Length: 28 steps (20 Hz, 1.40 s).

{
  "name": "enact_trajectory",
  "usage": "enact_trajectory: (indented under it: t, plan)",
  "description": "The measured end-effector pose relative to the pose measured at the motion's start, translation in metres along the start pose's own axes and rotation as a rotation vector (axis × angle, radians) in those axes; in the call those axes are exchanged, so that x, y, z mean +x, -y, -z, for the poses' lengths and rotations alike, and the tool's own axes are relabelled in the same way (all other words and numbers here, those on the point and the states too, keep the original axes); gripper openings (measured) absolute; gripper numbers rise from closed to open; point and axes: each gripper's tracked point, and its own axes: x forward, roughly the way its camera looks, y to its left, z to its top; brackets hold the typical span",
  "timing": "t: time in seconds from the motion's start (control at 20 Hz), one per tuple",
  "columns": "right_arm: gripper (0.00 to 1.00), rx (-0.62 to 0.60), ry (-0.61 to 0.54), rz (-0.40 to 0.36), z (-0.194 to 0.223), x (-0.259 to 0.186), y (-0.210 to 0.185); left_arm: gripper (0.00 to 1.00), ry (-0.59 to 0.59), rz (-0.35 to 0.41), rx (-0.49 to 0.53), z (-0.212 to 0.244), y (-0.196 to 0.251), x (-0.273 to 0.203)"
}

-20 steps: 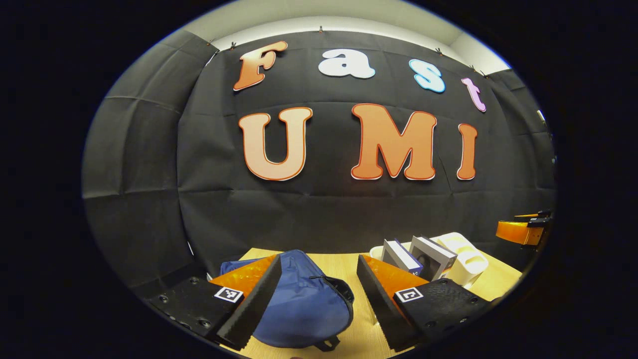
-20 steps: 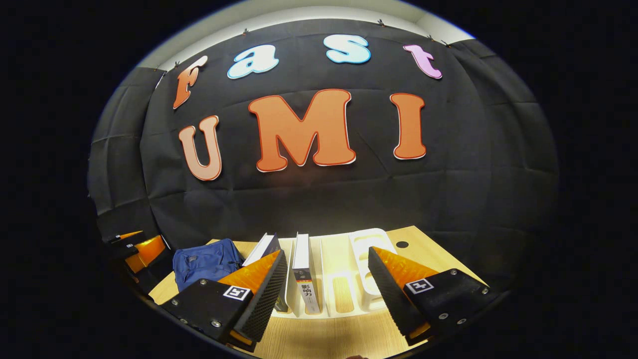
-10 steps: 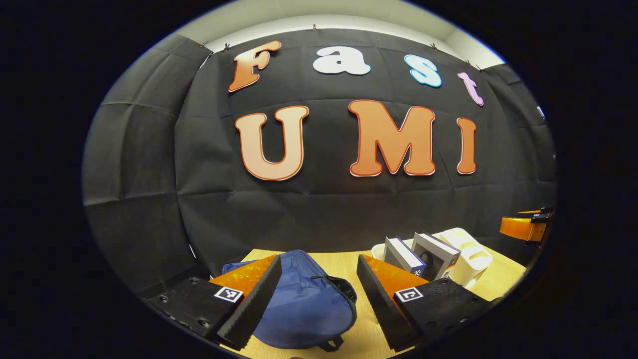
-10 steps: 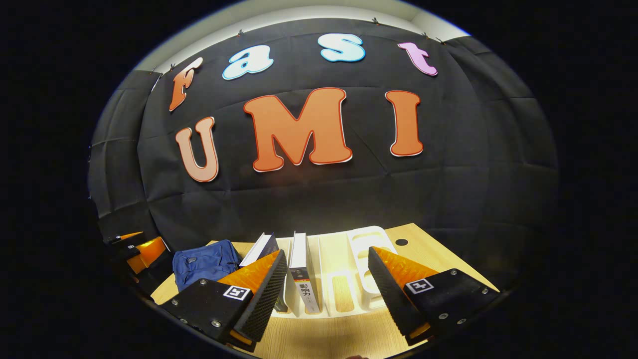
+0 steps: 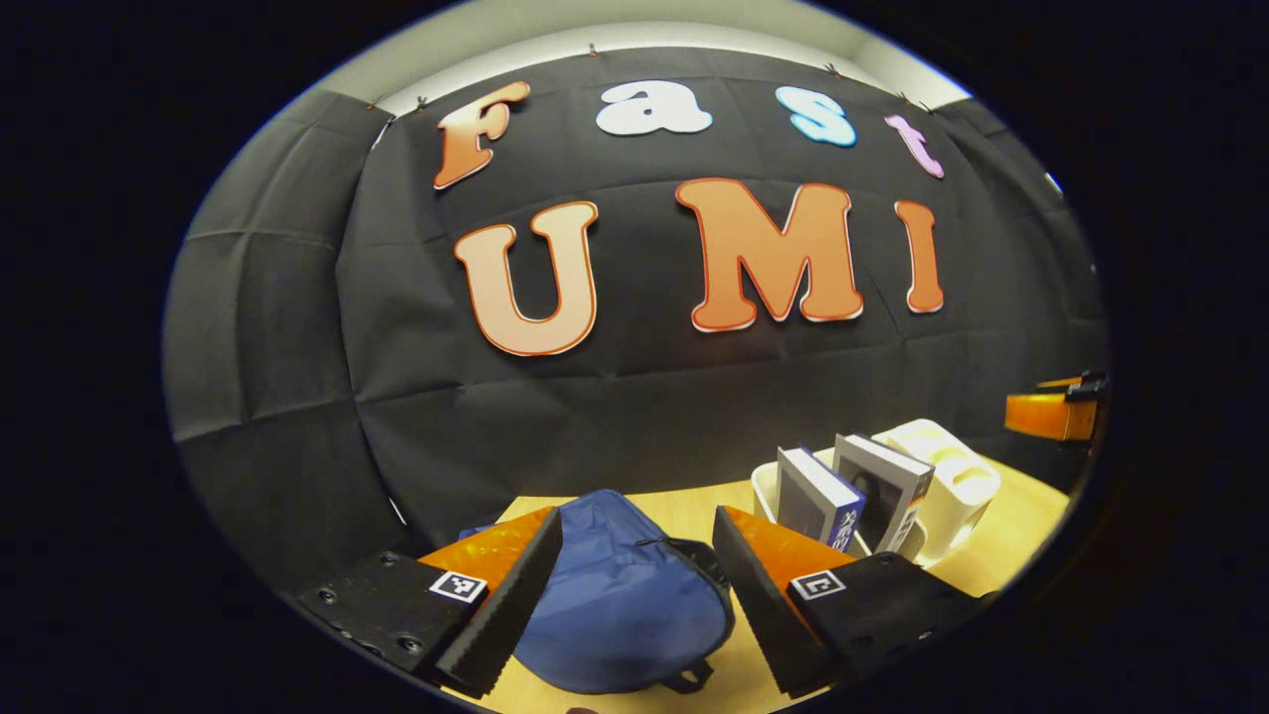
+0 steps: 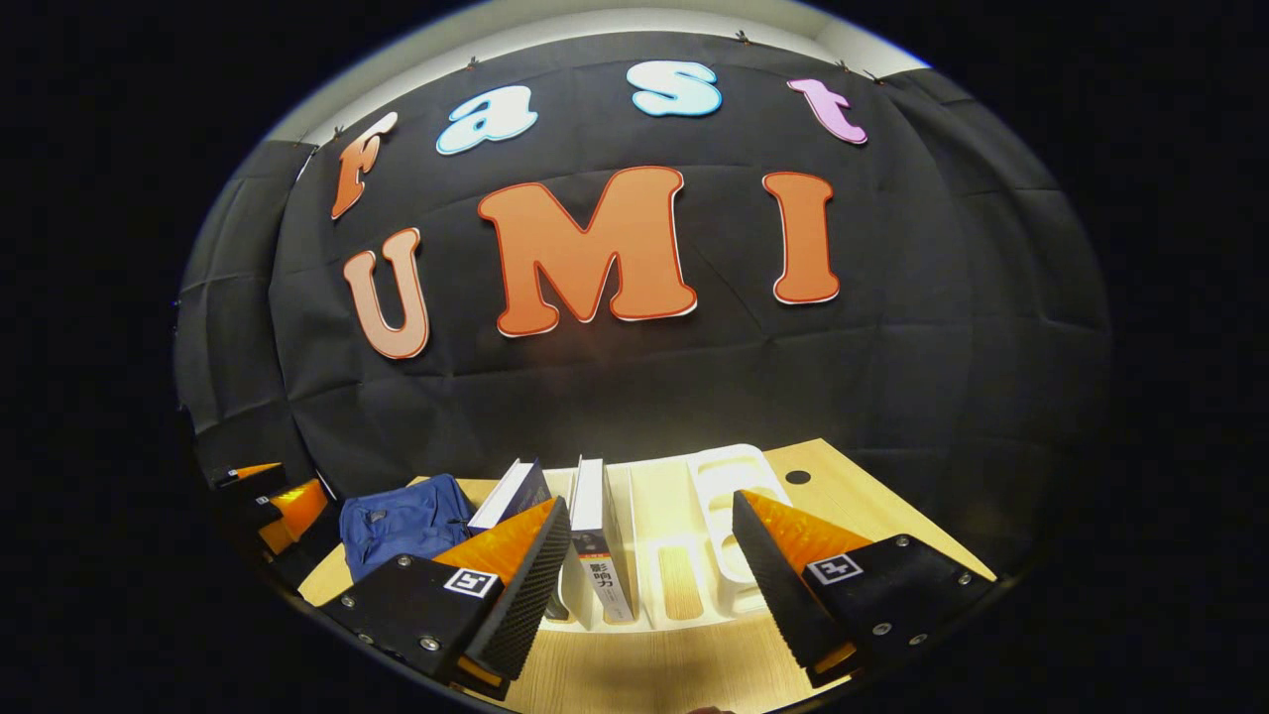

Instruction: Open the schoolbag, grab two books from the bookshelf and put them into the schoolbag.

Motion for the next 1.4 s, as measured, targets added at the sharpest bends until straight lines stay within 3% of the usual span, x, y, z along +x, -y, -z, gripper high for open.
enact_trajectory:
  t: [0.2,0.4,0.8,0.85,0.9,0.95,1.15,1.4]
  plan:
    - [0.97,0.006,-0.031,0.028,0.012,-0.001,0.015,0.95,-0.063,0.05,0.104,0.03,0.019,0.011]
    - [0.97,0.0,-0.054,0.067,0.018,-0.005,0.033,0.96,-0.148,0.047,0.222,0.072,0.031,0.018]
    - [0.97,-0.005,-0.101,0.108,0.031,-0.008,0.055,0.96,-0.331,0.176,0.506,0.171,0.072,0.025]
    - [0.97,-0.008,-0.105,0.116,0.033,-0.008,0.058,0.89,-0.376,0.179,0.555,0.187,0.071,0.024]
    - [0.97,-0.011,-0.11,0.123,0.034,-0.009,0.061,0.97,-0.396,0.193,0.598,0.199,0.071,0.024]
    - [0.97,-0.011,-0.114,0.126,0.035,-0.009,0.063,0.98,-0.418,0.203,0.627,0.21,0.073,0.026]
    - [0.97,-0.001,-0.131,0.145,0.039,-0.009,0.071,0.97,-0.484,0.216,0.659,0.239,0.071,0.03]
    - [0.97,-0.006,-0.152,0.146,0.045,-0.007,0.071,0.98,-0.485,0.151,0.676,0.242,0.053,0.046]
